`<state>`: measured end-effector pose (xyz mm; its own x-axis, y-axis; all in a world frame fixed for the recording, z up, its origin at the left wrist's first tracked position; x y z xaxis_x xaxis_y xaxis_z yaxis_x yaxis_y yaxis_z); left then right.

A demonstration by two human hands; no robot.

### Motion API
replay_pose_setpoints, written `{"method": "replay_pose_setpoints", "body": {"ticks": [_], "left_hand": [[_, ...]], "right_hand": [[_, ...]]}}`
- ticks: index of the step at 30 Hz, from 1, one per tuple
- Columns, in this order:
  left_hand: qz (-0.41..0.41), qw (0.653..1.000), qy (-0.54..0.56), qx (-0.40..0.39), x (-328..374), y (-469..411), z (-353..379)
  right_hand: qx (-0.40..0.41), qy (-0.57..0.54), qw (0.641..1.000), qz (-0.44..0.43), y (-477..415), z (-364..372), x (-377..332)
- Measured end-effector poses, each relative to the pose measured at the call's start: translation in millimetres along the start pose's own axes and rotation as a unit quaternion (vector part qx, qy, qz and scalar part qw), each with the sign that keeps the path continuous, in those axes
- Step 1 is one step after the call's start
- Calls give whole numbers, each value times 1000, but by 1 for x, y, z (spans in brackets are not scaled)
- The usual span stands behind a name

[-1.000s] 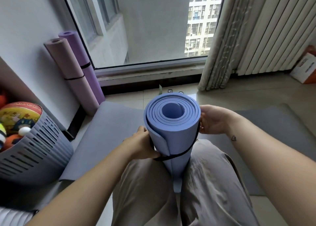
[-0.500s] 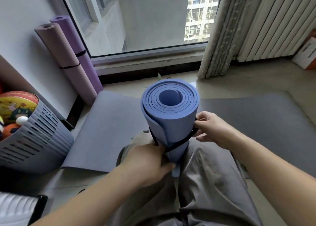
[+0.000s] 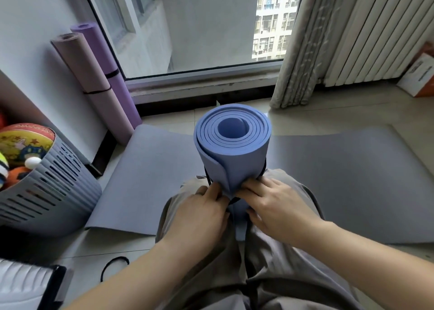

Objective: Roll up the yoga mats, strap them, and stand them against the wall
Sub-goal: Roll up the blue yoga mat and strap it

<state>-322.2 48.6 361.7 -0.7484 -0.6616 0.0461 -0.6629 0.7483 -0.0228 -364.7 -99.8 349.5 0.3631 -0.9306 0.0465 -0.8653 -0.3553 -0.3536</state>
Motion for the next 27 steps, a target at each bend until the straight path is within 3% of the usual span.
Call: {"method": "replay_pose_setpoints", "body": {"ticks": [3,12,22,27], "left_hand": [[-19,1000,7,5,-4,-3,-1],[57,992,110,-13,-22,-1,13],[121,988,82,57,-11,0,7],[96,992,61,47,-16,-3,8]], "right_hand": [[11,35,999,-11,-11,-5,-2],[2,32,998,-62,-6,-8,3],[-31,-22,997,-65,-3,-17,2],[-79,-4,996,-39,-7,-15,5]]}}
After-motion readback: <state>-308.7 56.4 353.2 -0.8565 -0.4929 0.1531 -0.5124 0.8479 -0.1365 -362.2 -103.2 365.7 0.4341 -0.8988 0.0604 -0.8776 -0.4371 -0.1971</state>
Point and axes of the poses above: each hand's wrist, its own y-axis away from the middle knuckle, its own z-axis out of the palm, x = y × z, the point moved 3 cm from there along -y, towards the middle knuckle, and after that the axes turned 4 degrees about y, right-handed, at the moved point
